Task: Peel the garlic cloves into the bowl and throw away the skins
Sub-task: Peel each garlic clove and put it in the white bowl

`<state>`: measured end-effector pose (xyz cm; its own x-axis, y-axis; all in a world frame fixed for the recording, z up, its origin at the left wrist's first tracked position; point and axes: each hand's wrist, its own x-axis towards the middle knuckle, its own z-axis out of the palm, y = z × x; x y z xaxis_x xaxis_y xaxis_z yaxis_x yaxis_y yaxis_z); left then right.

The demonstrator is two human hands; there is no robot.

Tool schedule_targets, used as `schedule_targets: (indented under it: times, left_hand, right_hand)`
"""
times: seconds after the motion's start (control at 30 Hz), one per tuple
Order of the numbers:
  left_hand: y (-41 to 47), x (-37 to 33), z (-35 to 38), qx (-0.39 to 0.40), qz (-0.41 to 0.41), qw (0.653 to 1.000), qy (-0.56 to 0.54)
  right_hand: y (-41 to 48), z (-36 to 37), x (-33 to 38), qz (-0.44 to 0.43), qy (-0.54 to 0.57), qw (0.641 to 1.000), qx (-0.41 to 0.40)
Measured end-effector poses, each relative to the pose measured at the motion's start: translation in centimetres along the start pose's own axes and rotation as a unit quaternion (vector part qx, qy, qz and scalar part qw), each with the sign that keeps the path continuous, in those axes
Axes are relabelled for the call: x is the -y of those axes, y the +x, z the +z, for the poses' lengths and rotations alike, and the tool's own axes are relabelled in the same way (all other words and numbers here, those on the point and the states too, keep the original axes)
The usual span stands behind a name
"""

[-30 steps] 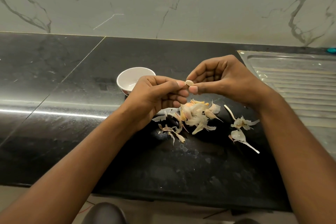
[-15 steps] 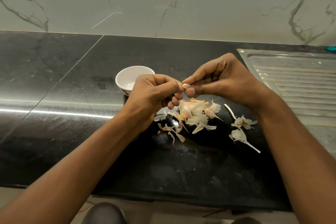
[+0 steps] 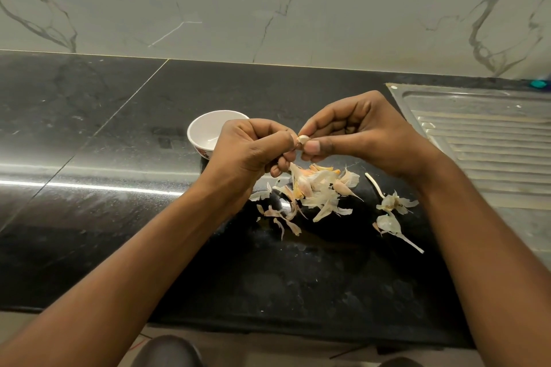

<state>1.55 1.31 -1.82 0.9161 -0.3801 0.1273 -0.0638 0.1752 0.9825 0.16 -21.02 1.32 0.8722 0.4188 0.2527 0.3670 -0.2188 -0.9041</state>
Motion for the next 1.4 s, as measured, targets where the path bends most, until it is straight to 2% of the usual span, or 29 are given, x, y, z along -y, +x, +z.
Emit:
schedule_targets:
  times: [0.27,0.73,1.23,1.4]
  left_hand:
    - [0.0,0.0,-0.3,-0.005,0.007,1.000,-0.018]
    - [-0.2,0.2,-0.1,-0.029,0.070,0.995,0.062]
    - [-0.1,0.0,-0.4,-0.048,0.047,0.998,0.013]
    - [-0.4,0.6,-0.1,-0.033,0.092,0.985,0.141]
  right_hand:
    - [0.3,0.5,0.1,0.009,-0.005,1.000,-0.010]
    - [0.2,0.5,0.1,0.030,-0.010,0.999,-0.009]
    - [-0.6,-1.6,0.6,0.030,-0.003,0.995,-0.100]
    - [-0.6,-1.4,0.6,0.066,-0.001,0.996,-0.065]
